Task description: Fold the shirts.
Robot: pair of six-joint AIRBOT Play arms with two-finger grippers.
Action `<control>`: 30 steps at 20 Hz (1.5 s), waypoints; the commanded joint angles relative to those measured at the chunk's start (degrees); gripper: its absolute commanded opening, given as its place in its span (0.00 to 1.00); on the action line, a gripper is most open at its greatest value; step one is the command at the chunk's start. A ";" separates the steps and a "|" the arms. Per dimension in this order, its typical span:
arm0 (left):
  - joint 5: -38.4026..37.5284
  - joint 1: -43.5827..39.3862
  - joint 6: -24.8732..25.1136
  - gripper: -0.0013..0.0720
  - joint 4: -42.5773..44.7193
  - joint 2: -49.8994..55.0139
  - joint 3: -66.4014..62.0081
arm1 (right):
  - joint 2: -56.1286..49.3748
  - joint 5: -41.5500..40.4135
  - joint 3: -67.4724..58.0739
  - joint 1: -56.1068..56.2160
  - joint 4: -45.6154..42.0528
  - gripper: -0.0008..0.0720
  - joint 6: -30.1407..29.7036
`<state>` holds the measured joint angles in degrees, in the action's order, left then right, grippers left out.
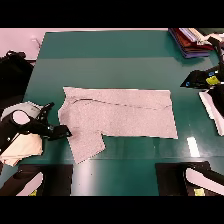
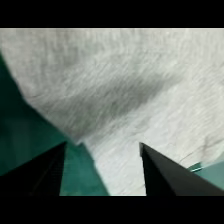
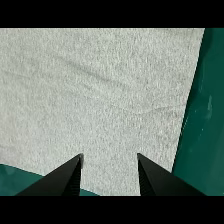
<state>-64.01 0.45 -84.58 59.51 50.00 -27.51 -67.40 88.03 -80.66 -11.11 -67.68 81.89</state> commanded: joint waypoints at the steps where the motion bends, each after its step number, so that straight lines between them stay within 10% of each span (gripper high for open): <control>1: 7.87 -0.11 2.56 0.75 -7.87 -0.96 4.63 | 0.26 0.72 0.00 0.15 0.68 0.56 0.02; 4: 7.96 -0.11 2.54 0.74 -6.71 -0.96 5.05 | 0.26 1.27 0.00 0.15 0.59 0.54 0.00; 6: 7.19 -0.11 2.67 0.05 -6.75 -1.01 4.70 | 0.31 2.58 0.57 -0.33 0.02 0.54 -0.63; 11: 1.05 -0.11 5.75 0.05 -5.44 -1.03 0.15 | 5.60 1.95 21.44 -12.09 0.04 0.55 -2.12; 14: 1.31 -0.11 6.10 0.05 -5.49 -1.01 -0.31 | 6.67 -0.04 37.09 -23.37 0.31 0.75 -3.65; 25: 1.90 -0.11 5.97 0.05 -5.51 -1.01 -0.31 | 6.64 -14.08 57.86 -33.59 17.18 0.59 -10.91; 30: 1.95 -0.11 5.07 0.05 -5.55 -1.01 -0.31 | 6.67 -16.06 57.79 -28.00 18.49 0.30 -13.60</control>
<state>-62.15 0.34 -79.02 53.98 49.01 -27.75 -60.75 73.82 -23.27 -42.17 -51.09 69.78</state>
